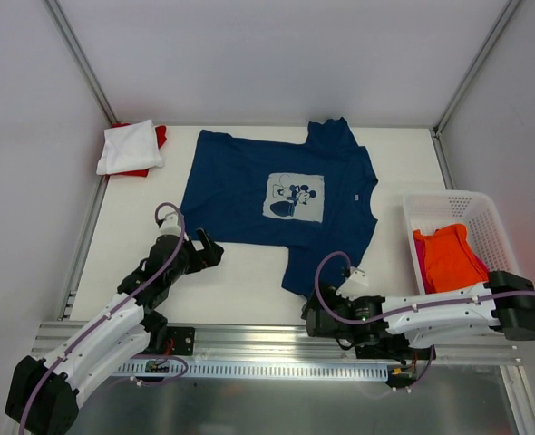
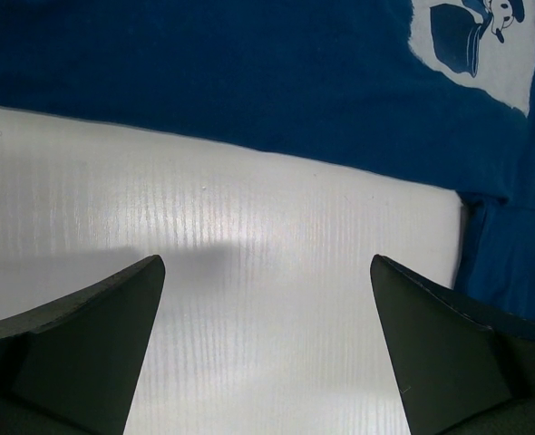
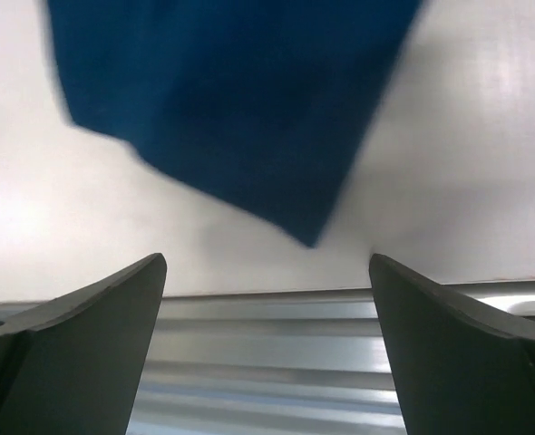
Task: Fold and stack the t-shirts
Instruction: Flatten the tshirt out
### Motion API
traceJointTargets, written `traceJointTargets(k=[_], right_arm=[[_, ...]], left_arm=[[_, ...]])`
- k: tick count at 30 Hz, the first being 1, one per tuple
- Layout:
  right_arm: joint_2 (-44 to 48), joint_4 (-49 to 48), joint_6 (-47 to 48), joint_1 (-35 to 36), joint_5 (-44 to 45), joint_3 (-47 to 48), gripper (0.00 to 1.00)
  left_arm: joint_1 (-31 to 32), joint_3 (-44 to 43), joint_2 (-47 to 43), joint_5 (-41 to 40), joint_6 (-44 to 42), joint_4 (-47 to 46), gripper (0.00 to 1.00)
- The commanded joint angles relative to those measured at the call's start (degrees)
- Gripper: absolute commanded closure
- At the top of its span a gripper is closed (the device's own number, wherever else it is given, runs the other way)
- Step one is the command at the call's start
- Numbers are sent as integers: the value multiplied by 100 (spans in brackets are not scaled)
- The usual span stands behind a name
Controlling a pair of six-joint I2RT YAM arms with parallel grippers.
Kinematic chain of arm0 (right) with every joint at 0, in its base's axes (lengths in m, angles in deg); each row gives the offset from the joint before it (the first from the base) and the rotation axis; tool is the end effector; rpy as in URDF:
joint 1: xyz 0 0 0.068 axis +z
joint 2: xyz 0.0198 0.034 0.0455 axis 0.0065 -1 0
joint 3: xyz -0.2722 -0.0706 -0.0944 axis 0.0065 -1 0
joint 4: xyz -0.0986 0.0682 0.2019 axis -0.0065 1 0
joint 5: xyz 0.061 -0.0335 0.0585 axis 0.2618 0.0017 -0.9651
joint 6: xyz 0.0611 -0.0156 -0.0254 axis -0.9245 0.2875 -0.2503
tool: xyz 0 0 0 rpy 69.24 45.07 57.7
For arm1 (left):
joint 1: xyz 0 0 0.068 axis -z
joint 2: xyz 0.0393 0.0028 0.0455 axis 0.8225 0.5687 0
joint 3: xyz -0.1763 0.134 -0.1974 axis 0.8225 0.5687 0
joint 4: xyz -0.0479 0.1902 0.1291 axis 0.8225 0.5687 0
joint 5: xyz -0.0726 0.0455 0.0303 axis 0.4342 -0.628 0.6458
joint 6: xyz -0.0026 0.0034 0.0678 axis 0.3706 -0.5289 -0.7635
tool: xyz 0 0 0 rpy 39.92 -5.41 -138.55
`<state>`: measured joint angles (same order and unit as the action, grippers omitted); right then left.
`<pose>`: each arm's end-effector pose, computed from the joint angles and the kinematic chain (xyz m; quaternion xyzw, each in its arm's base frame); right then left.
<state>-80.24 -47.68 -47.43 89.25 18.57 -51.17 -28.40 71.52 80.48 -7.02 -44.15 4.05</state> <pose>0.0327 0.1402 0.1961 0.0264 0.9368 0.1652 0.3074 0.1177 -0.0525 0.2049 -0.1068 0.8396 -0.2389 0.4760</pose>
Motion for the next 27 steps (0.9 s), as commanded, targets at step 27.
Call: traceJointTargets(k=[27], right_arm=[[-1722, -1639, -263, -419, 86, -359, 9]], left_arm=[[-5, 57, 83, 186, -124, -278, 1]])
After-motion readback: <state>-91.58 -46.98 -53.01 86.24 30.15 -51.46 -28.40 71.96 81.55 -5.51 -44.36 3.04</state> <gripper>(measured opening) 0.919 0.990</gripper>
